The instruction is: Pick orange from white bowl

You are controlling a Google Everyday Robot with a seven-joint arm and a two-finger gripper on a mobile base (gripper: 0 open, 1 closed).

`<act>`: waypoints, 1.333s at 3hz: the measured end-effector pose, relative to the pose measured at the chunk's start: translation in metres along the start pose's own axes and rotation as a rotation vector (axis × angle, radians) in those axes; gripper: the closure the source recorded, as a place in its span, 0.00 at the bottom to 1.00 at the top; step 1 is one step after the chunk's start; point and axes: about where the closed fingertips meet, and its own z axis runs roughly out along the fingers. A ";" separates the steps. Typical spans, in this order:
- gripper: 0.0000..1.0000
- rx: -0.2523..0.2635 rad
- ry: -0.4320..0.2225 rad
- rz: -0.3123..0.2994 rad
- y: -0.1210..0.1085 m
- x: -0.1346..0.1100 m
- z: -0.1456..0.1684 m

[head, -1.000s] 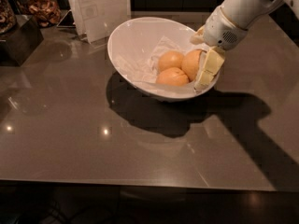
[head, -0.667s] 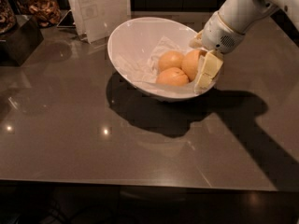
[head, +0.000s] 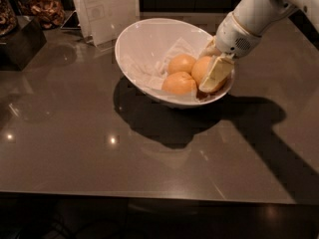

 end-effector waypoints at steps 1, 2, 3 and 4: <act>0.65 0.000 0.000 0.000 0.000 0.000 0.000; 0.89 0.000 0.000 0.000 0.000 0.000 0.000; 1.00 0.014 -0.007 -0.022 0.003 -0.010 -0.006; 1.00 0.051 -0.082 -0.075 0.017 -0.028 -0.031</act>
Offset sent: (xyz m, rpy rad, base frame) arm 0.0000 0.0000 0.0000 0.0000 0.0000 0.0000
